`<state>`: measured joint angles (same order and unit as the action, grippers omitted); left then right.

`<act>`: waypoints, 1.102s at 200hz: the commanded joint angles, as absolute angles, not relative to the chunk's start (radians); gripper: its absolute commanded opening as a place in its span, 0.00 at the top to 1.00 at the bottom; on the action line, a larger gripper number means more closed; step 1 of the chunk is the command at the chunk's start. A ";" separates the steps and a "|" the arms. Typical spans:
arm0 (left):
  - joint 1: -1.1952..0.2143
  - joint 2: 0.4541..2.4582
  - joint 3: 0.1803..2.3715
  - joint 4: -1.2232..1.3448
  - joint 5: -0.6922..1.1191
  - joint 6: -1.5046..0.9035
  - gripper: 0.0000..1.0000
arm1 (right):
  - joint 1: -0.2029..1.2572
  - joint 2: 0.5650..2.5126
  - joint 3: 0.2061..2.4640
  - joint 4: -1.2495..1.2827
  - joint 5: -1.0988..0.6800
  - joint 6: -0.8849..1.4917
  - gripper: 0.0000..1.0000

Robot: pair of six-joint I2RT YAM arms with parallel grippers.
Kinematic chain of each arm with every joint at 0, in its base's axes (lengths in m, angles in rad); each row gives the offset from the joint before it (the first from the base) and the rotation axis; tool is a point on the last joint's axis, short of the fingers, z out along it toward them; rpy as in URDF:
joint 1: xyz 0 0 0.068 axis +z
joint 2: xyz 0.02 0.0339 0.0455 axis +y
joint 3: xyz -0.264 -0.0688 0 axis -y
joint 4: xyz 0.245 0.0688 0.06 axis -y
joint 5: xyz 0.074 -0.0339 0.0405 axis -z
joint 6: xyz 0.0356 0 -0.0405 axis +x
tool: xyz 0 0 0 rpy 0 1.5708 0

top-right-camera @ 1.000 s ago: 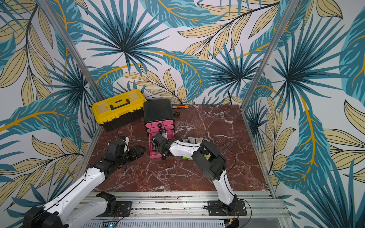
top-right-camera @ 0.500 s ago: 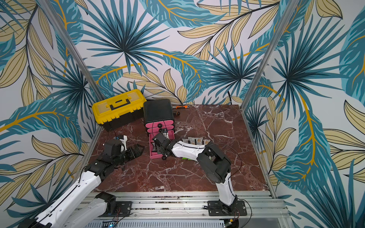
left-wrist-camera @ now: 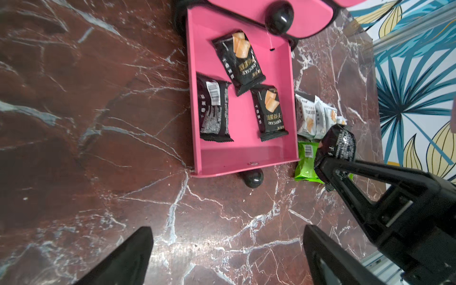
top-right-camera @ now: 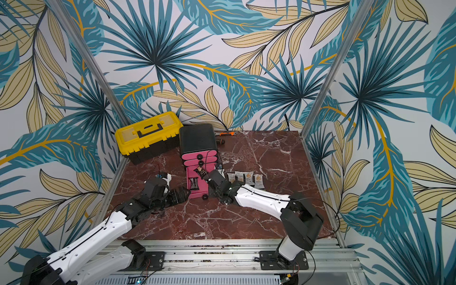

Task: Take the cookies out of the drawer
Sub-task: Pick up the cookie from the drawer, then place the cookie at the center of the board.

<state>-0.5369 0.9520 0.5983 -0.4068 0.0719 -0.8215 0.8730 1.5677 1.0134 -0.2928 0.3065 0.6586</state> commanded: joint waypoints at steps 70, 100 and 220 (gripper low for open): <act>-0.731 0.973 0.530 -0.268 -0.051 -0.996 0.00 | 0.905 1.212 0.600 -0.328 0.247 0.691 0.76; -0.738 0.978 0.545 -0.292 -0.098 -1.003 0.00 | 0.907 1.219 0.560 -0.294 0.233 0.703 0.77; -0.739 0.932 0.546 -0.350 -0.135 -1.020 0.00 | 0.932 1.349 0.515 -0.169 0.298 0.830 0.70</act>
<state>-0.7372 0.9543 0.5400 -0.3149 -0.0952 -1.0222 0.9257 1.3231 0.5377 -0.1997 0.2634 0.7902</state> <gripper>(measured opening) 0.999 0.283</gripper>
